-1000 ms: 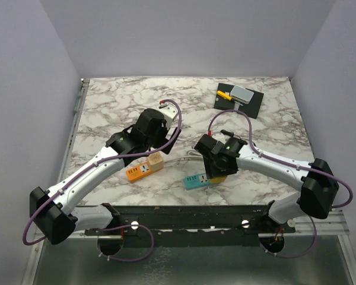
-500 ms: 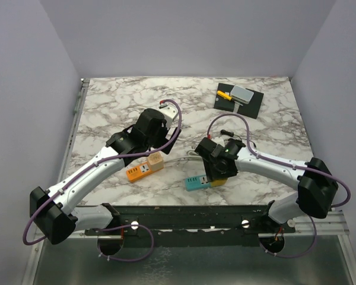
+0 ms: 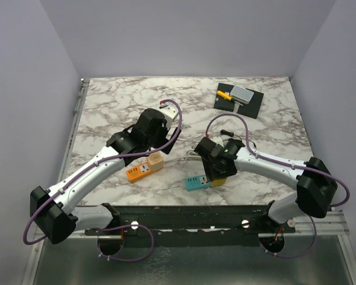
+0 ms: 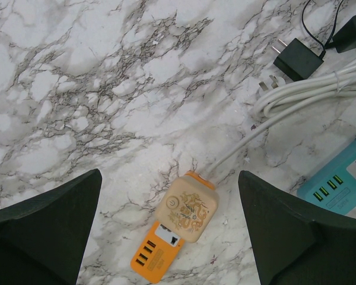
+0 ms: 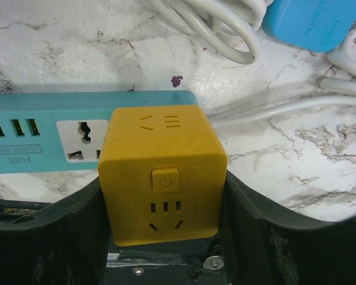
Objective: Insert the plug
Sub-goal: Insert the plug into the socket.
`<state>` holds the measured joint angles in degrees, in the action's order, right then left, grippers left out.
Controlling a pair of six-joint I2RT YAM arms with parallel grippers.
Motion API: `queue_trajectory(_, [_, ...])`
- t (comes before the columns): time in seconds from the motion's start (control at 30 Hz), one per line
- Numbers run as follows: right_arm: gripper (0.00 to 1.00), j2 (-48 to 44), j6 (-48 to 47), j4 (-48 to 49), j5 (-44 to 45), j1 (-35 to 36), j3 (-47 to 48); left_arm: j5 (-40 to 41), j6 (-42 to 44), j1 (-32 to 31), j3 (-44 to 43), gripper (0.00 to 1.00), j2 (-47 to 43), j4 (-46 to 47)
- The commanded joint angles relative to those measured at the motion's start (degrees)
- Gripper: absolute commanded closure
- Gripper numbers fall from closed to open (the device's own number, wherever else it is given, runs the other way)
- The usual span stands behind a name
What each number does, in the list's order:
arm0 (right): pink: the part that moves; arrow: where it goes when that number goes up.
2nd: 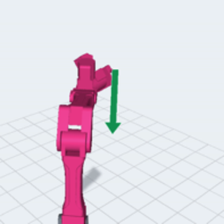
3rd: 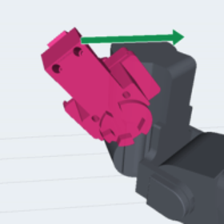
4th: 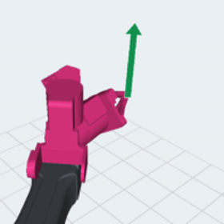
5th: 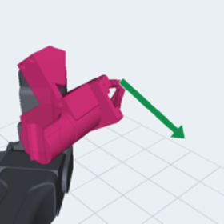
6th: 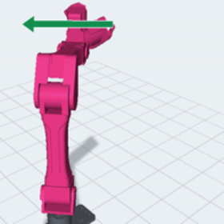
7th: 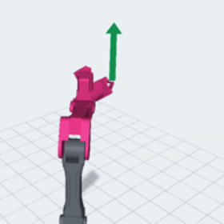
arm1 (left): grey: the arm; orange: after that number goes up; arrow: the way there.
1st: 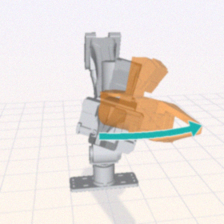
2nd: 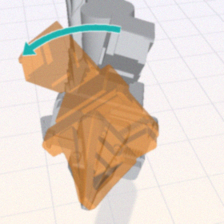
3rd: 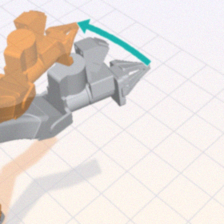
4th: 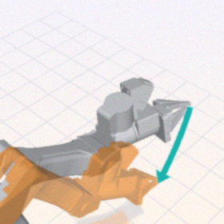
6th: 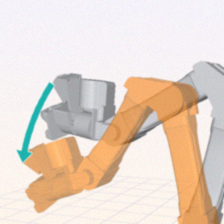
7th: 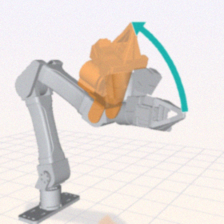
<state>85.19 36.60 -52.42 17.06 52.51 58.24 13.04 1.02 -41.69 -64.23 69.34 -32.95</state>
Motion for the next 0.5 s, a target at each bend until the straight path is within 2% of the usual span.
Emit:
queue_trajectory(0.0, [0.99, 3.5, 1.4, 1.9, -3.0, 0.1, -6.1, 0.2, -0.8, 0.2, -1.1, 0.01, 0.3, -0.4])
queue_trajectory(0.47, [0.99, 5.9, 3.5, 4.7, -6.7, 1.6, -11.9, 1.4, 0.2, 0.2, -2.4, 0.01, 0.4, -0.5])
